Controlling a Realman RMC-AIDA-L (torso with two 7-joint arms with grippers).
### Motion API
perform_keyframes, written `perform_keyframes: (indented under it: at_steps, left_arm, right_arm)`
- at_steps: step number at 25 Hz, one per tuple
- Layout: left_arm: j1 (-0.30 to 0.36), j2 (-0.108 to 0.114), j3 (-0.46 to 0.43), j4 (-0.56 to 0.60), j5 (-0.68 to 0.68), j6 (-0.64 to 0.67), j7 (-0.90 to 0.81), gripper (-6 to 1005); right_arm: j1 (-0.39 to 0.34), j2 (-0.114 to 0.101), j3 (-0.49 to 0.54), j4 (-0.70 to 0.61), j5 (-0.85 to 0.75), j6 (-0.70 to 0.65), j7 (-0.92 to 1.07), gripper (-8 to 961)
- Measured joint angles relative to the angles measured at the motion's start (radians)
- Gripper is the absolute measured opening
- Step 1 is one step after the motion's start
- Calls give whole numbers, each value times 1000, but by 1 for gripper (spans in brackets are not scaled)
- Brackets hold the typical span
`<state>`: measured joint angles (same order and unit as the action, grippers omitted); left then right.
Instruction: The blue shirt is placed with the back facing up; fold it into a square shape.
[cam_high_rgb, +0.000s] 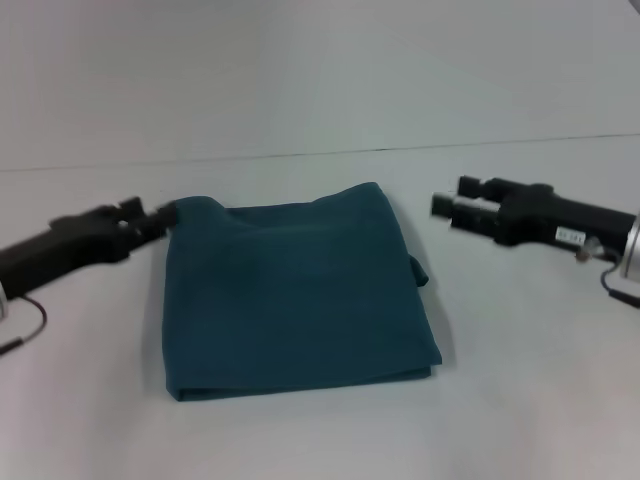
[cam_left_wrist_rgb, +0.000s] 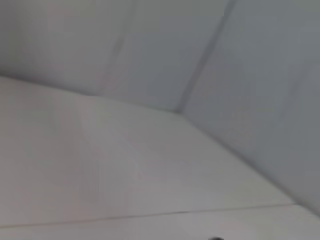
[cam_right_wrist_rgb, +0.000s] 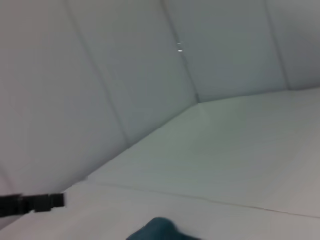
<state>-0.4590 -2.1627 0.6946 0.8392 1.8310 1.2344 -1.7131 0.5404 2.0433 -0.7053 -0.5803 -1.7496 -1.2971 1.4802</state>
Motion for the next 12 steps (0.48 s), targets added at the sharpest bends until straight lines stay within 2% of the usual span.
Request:
perform_keyframes:
  at_steps: [2,6,12]
  left_arm:
    - [11,0,-20,-17,-8,87,24,597]
    - [33,-1,-47,-49,-16,245,91,758]
    - [53,-1,-44,-82,14,414,220,868]
  right_arm:
    - [-5,-1,-10,-3,-14,-78,-46,615]
    - [1,-9,-42,-30,-85,-205,-60,756]
    - [31,-17,-51,-41,-190,-274,-55,921]
